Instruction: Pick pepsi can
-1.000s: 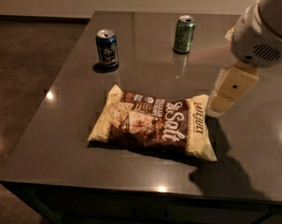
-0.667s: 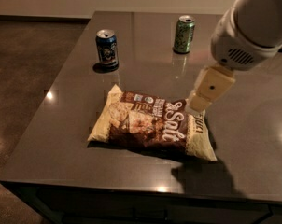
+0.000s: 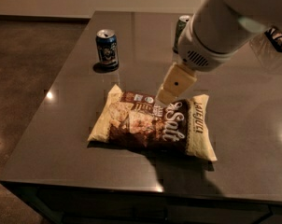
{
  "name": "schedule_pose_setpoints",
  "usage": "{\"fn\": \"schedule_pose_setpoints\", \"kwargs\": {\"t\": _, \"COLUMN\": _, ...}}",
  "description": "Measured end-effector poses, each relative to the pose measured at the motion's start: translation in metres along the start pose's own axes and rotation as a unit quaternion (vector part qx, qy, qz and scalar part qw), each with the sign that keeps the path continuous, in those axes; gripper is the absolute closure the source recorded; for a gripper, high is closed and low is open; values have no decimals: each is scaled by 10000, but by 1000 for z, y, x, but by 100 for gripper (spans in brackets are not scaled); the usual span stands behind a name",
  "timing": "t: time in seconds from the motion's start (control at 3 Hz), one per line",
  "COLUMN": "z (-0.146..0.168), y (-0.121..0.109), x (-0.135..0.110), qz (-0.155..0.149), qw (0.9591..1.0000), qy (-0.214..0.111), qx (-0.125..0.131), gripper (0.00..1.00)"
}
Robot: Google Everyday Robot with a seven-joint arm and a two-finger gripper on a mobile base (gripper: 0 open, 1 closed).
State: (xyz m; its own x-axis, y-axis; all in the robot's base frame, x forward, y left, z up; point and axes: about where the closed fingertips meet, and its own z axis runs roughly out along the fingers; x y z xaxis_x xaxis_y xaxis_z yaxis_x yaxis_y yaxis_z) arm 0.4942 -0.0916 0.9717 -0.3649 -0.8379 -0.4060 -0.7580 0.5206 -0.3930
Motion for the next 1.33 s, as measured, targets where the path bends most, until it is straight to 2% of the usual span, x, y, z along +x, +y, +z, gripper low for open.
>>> {"fn": "schedule_pose_setpoints", "kwargs": {"t": 0.33, "z": 24, "y": -14, "x": -9, "qz": 463, "qw": 9988, "qy": -133, "qx": 7, "gripper": 0}}
{"fn": "schedule_pose_setpoints", "kwargs": {"t": 0.67, "z": 53, "y": -28, "x": -18, "qz": 892, "qw": 9953, "qy": -379, "qx": -13, "gripper": 0}}
{"fn": "schedule_pose_setpoints", "kwargs": {"t": 1.0, "z": 52, "y": -28, "x": -18, "qz": 892, "qw": 9953, "qy": -380, "qx": -13, "gripper": 0}}
{"fn": "schedule_pose_setpoints", "kwargs": {"t": 1.33, "z": 62, "y": -33, "x": -27, "qz": 1057, "qw": 9932, "qy": -495, "qx": -7, "gripper": 0}}
